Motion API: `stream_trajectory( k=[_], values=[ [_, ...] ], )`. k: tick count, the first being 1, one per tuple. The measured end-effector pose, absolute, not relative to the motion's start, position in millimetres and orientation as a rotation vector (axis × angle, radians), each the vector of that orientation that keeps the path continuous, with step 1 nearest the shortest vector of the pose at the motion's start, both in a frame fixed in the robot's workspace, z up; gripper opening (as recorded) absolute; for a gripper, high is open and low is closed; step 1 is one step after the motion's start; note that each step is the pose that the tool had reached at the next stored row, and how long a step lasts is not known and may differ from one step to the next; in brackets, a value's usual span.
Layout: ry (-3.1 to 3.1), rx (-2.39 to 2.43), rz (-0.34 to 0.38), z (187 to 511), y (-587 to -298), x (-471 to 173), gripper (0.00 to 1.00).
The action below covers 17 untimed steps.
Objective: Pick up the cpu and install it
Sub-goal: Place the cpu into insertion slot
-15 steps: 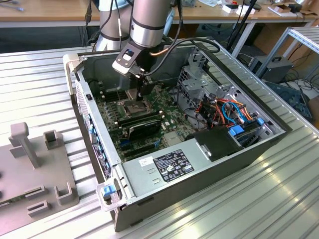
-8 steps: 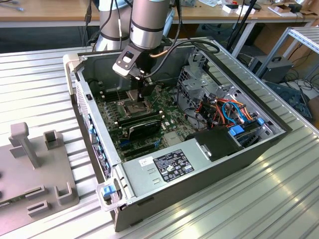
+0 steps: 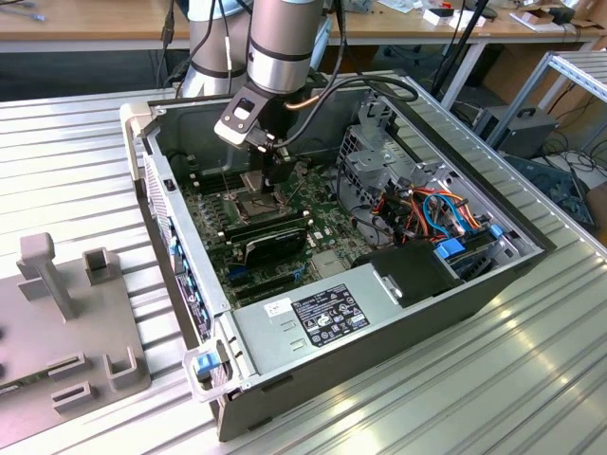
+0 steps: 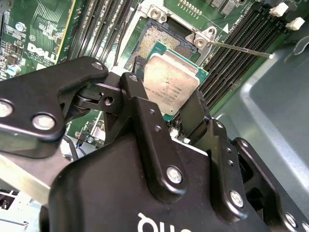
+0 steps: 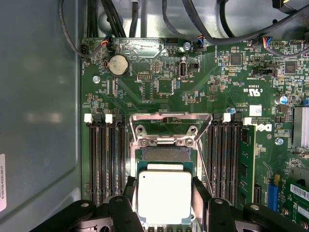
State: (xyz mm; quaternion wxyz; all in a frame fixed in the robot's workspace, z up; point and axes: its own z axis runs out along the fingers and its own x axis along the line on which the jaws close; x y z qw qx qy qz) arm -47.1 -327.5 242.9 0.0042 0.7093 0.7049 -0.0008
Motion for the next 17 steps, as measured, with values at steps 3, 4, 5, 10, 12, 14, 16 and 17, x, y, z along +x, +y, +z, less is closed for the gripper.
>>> stream_trajectory(
  k=[3, 4, 5, 10, 12, 14, 16, 17],
  values=[
    [2.209, 2.222, -0.003, 242.9, -327.5, -46.9, 0.55],
    [2.209, 2.222, -0.003, 242.9, -327.5, -46.9, 0.55],
    [2.209, 2.222, -0.003, 242.9, -327.5, -46.8, 0.55],
    [2.209, 2.222, -0.003, 242.9, -327.5, -46.6, 0.55],
    [2.209, 2.222, -0.002, 242.6, -327.4, -46.5, 0.55],
    [2.208, 2.222, -0.001, 240.7, -327.5, -46.5, 0.55],
    [2.208, 2.218, 0.003, 238.8, -327.5, -46.6, 0.55],
    [2.21, 2.214, 0.005, 237.9, -327.5, -46.6, 0.55]
  ],
)
